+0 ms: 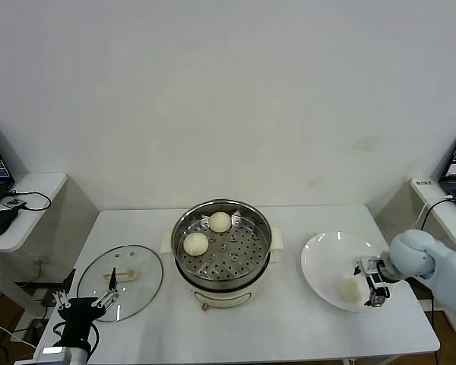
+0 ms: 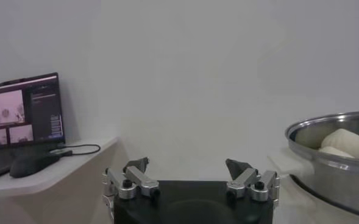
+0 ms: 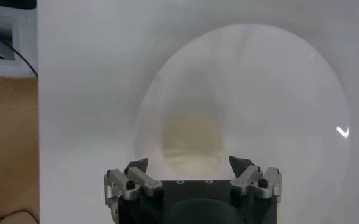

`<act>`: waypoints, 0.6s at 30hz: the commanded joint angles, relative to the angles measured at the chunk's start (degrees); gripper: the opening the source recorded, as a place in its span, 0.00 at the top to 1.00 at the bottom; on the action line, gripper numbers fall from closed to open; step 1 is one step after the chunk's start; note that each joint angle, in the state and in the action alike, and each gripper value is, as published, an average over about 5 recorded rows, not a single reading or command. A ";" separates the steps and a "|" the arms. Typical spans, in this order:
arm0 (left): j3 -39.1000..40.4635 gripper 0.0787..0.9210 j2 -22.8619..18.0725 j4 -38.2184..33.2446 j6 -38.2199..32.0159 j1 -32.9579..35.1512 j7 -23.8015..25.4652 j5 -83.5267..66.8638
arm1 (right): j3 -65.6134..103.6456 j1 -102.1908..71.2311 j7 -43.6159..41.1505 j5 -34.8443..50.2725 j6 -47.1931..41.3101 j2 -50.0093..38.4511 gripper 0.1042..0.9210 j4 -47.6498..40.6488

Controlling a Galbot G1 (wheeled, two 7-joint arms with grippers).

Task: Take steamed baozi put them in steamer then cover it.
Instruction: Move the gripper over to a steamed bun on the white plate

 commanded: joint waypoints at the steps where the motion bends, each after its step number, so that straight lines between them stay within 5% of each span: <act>1: -0.03 0.12 0.07 0.12 0.00 -0.08 0.02 -0.11 | 1.08 -1.49 0.39 -0.55 -0.12 1.40 0.18 -2.13; 18: -0.14 0.12 0.02 -0.30 -0.29 0.16 -0.09 -0.20 | 2.13 -1.96 0.77 -0.22 -0.34 2.16 0.34 -2.39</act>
